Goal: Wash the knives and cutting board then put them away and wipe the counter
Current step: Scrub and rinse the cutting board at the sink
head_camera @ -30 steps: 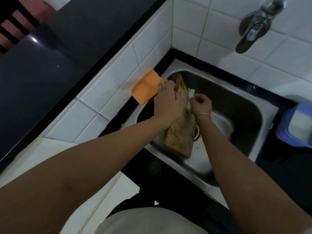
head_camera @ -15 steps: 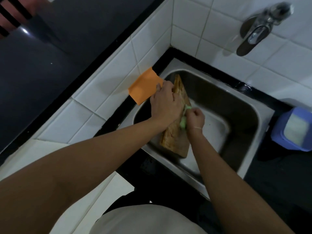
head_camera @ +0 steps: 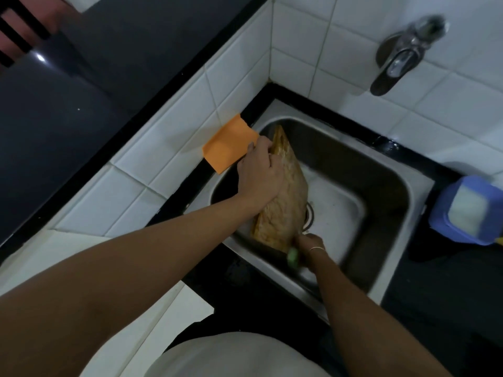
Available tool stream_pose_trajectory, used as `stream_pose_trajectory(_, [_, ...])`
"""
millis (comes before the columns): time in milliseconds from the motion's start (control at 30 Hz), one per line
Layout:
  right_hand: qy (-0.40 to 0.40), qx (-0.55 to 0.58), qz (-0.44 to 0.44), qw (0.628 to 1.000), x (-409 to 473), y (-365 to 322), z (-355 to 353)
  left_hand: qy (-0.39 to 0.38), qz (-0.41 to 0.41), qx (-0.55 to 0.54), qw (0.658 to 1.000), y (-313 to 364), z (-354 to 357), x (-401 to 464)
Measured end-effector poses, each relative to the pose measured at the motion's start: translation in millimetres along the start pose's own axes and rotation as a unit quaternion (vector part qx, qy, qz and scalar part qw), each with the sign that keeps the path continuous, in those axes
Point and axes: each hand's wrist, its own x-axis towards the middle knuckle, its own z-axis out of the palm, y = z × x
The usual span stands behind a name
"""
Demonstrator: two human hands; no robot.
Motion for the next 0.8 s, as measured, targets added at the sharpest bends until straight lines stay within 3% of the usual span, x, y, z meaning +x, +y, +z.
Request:
stream_pose_trajectory(100, [-0.007, 0.082, -0.004, 0.997, -13.8, -16.0, -2.4, -0.012, -0.003, 0.003, 1.0, 7.3, 1.7, -1.6])
stream_pose_trajectory(200, [0.023, 0.175, -0.09, 0.98, -44.8, -66.6, -15.5, -0.037, -0.016, 0.0, 0.999, 16.1, 5.0, -5.3])
stream_pose_trajectory(333, [0.076, 0.124, -0.264, 0.953, -89.8, -117.7, -24.8, -0.049, -0.042, -0.011, 0.998, 21.8, 7.7, -7.2])
stream_pose_trajectory(467, [0.078, 0.116, -0.356, 0.924, -125.6, -104.2, -16.5, -0.042, -0.057, -0.034, 0.997, 23.0, 8.8, -7.7])
stream_pose_trajectory(633, [0.037, 0.027, -0.286, 0.957, -110.4, -28.3, -20.7, -0.06, -0.053, -0.03, 0.996, 33.6, 14.6, -13.4])
stream_pose_trajectory(700, [0.07, 0.04, -0.254, 0.964, -103.7, -19.6, -39.7, -0.074, -0.038, -0.024, 0.996, 41.5, 20.9, -18.0])
stream_pose_trajectory(800, [0.159, 0.14, -0.26, 0.942, -104.8, -27.7, -85.7, -0.09, -0.003, -0.001, 0.996, 56.3, 34.7, -24.6])
